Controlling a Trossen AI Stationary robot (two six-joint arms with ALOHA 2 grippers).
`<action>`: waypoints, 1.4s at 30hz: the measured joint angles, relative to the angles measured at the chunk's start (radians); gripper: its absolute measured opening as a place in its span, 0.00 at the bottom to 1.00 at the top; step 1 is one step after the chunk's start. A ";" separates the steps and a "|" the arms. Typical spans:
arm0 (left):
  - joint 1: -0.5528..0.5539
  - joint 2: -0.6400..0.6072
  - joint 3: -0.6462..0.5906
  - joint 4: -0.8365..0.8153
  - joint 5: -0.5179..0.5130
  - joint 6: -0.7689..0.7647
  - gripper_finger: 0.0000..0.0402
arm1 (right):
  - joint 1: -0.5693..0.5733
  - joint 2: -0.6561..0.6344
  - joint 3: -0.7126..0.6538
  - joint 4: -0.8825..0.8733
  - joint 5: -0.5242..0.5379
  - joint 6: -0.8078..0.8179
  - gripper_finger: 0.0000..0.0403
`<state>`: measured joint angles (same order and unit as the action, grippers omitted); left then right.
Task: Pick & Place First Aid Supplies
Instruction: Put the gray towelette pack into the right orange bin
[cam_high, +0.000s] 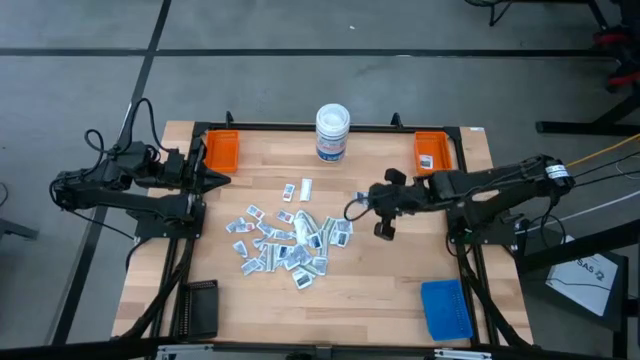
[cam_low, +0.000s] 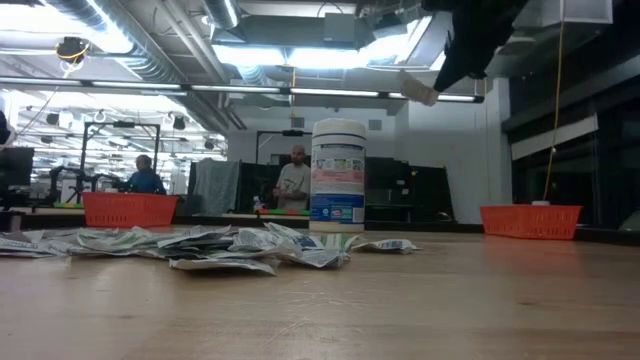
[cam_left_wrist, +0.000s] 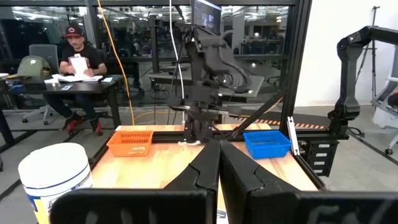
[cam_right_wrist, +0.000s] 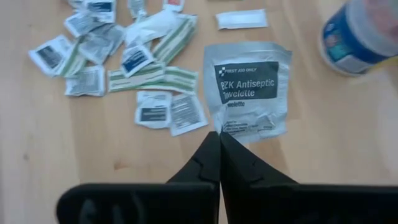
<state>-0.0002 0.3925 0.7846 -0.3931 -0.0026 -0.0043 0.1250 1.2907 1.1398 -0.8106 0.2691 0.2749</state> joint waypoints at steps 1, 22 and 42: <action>0.000 0.000 0.000 0.000 0.000 0.000 0.01 | -0.013 0.000 0.009 -0.010 0.000 -0.016 0.00; 0.000 0.000 0.000 0.000 0.000 0.000 0.01 | -0.447 -0.010 0.052 -0.224 -0.001 -0.227 0.01; 0.000 0.000 0.000 0.000 0.000 0.000 0.01 | -0.826 -0.179 0.052 -0.341 0.104 -0.164 0.01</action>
<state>-0.0002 0.3927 0.7848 -0.3931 -0.0025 -0.0044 -0.7012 1.1122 1.1915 -1.1518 0.3735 0.1111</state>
